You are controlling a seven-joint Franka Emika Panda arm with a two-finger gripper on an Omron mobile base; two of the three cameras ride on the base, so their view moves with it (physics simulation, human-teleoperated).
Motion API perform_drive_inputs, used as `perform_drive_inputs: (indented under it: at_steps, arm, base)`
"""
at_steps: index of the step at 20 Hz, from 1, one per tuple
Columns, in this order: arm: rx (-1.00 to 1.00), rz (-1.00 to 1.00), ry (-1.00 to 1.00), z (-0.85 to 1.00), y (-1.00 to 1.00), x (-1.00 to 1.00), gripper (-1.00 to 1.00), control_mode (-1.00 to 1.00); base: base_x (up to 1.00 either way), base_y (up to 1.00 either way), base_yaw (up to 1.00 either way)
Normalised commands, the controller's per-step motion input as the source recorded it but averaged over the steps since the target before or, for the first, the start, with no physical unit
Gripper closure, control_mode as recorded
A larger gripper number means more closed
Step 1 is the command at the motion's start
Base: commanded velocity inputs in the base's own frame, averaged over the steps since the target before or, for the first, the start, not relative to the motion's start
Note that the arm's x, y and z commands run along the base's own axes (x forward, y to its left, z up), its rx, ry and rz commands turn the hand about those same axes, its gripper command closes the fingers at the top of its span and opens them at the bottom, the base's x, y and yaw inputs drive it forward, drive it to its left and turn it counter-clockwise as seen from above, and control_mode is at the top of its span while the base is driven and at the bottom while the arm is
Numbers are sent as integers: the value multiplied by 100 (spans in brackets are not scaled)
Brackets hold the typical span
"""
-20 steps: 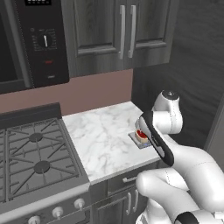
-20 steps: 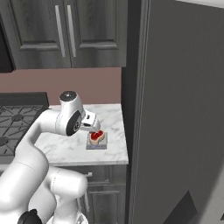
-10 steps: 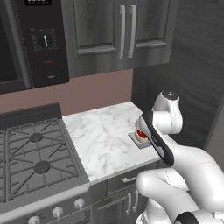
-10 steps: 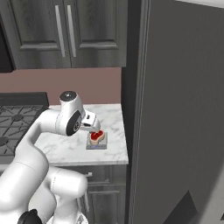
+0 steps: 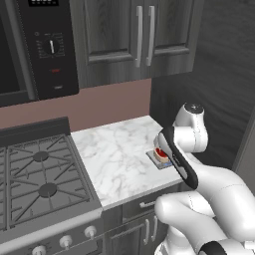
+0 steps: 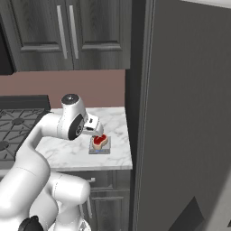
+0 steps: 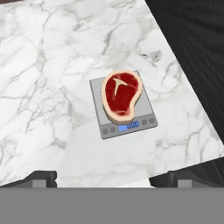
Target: Take the steak from the fridge and place it on the digital scale on the counter by the fridge. Wait a few seconds for a reading, then move it to the plate on the dining counter.
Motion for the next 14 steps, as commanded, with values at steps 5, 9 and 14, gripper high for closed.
perform_drive_inputs:
  at_steps: [5, 9, 14]
  arm:
    - [0, 0, 0, 0, 0, 0, -100, -100]
    - [0, 0, 0, 0, 0, 0, -100, -100]
    - [0, 0, 0, 0, 0, 0, -100, -100]
  base:
    - [0, 0, 0]
    - [0, 0, 0]
    - [0, 0, 0]
